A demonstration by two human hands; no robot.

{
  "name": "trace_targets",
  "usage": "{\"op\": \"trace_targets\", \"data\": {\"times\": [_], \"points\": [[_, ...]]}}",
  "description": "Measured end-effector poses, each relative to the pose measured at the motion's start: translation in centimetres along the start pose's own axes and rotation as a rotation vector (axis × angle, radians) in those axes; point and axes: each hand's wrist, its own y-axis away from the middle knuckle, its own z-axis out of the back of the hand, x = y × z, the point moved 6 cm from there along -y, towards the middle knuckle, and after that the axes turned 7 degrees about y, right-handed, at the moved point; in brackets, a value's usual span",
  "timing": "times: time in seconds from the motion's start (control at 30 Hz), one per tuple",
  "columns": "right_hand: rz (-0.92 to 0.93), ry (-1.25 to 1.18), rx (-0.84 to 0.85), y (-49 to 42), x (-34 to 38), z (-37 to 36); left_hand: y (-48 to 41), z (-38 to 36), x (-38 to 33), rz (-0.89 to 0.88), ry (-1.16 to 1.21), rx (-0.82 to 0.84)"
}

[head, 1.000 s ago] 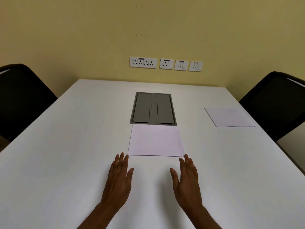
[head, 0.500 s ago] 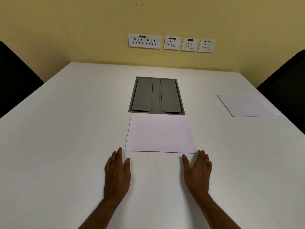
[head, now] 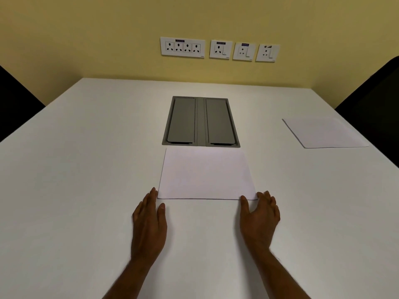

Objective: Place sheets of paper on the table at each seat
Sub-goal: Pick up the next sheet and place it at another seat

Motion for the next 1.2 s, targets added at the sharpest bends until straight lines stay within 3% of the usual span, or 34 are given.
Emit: {"op": "trace_targets", "data": {"times": [0.37,1.03,1.2], "points": [[0.017,0.008,-0.015,0.03,0.13,0.16,0.02,0.42,-0.34,-0.022,0.116,-0.043],[0.01,0.008,-0.004,-0.03,0.01,-0.03,-0.35,0.05,-0.51,-0.005,0.122,-0.045],[0.011,0.009,-0.005,0.07,0.0,-0.02,-0.7,0.36,-0.78,0.027,0.236,-0.108]]}}
